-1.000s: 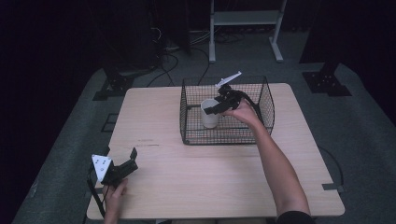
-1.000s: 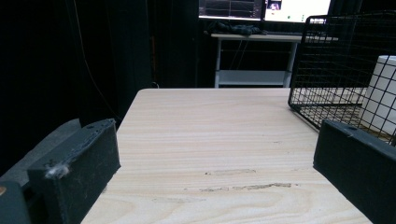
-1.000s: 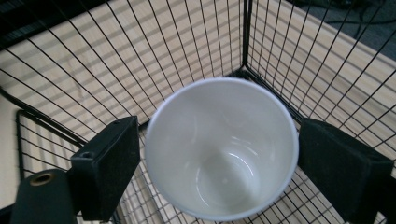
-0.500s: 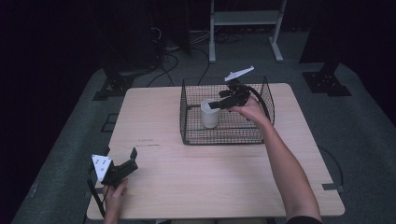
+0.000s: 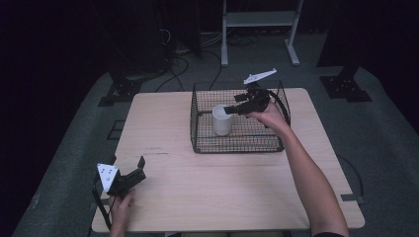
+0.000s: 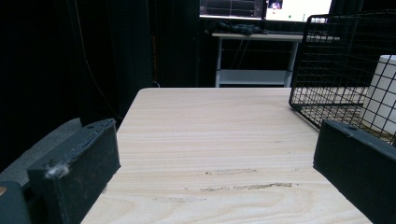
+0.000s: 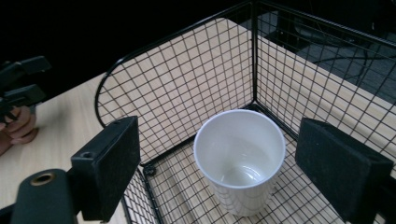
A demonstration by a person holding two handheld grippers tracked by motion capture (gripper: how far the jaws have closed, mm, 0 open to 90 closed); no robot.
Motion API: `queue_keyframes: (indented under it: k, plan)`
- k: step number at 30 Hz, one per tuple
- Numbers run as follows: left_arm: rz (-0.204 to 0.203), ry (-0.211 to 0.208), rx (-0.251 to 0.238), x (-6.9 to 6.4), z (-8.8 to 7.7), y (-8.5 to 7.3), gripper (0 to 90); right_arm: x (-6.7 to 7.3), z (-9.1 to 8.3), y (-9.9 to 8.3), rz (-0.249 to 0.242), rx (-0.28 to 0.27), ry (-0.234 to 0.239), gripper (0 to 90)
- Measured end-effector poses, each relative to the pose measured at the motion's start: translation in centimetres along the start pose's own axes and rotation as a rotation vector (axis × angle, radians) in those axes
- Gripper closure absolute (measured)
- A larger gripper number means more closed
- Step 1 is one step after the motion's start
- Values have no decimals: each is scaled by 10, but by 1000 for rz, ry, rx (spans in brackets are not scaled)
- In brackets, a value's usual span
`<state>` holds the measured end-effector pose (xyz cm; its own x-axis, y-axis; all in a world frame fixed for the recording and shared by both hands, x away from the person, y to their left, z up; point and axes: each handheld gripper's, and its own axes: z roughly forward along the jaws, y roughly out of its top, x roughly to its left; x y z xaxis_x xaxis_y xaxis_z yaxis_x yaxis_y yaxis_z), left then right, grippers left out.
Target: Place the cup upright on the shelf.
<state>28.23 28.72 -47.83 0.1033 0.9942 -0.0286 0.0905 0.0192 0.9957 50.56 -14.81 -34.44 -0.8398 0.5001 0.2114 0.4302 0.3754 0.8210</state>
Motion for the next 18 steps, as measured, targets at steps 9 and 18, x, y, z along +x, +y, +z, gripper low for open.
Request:
queue_keyframes:
  k: [9, 18]
  plan:
    - [9, -1, 1, -1, 0, 0, 0, 6, -7, -9, -6, 4, 5, 136]
    - [7, 0, 1, -1, 0, 0, 0, 12, -18, -15, -12, -14, 23, 136]
